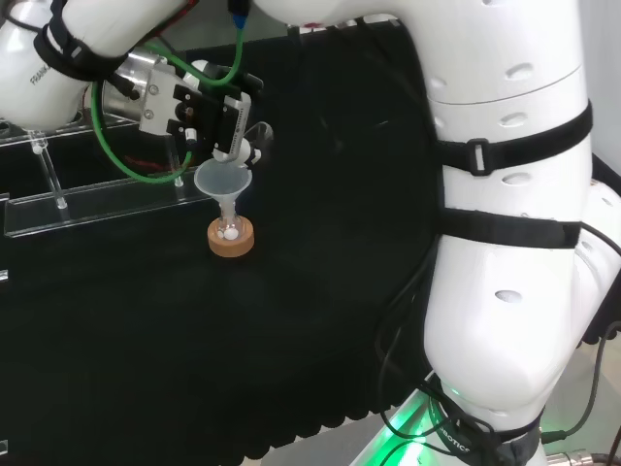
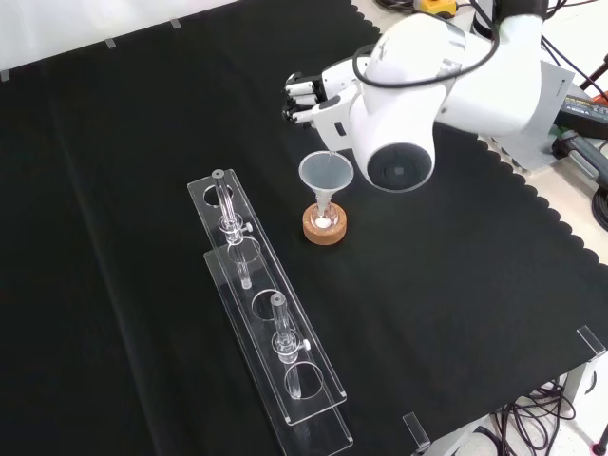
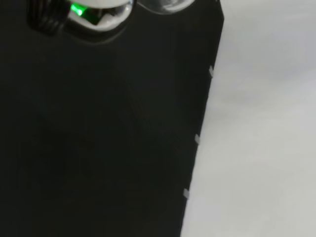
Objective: Pour all the NaCl from the weighing funnel into the round-bottom flask.
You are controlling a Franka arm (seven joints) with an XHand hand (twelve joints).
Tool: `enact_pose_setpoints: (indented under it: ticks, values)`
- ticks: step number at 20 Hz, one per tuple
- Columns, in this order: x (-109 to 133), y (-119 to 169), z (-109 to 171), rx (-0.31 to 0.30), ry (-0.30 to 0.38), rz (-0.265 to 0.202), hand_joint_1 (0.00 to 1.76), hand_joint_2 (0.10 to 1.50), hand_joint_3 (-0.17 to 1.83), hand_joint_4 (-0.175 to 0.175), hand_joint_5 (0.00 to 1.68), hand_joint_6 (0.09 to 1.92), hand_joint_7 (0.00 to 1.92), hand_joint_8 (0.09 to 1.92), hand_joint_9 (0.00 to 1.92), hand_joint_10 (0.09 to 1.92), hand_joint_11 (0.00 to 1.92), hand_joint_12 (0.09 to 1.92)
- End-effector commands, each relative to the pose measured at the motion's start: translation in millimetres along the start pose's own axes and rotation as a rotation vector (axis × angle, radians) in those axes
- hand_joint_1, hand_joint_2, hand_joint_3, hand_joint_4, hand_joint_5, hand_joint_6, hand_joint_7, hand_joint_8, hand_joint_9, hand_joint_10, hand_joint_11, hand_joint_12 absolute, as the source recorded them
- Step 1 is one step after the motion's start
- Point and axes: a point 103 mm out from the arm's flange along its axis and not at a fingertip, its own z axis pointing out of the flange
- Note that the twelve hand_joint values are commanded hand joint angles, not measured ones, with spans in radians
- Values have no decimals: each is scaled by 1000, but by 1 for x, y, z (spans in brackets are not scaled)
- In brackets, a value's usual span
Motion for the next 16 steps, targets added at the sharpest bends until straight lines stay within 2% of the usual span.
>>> enact_pose_setpoints:
  ticks: [1, 16]
  values:
    - [-11, 1, 12, 2, 135, -23, 1109, 709, 569, 175, 1251, 677, 436, 666, 730, 467, 588, 1168]
    - [-23, 3, 35, -59, 358, -40, 1108, 712, 565, 175, 1248, 679, 438, 667, 731, 470, 590, 1167]
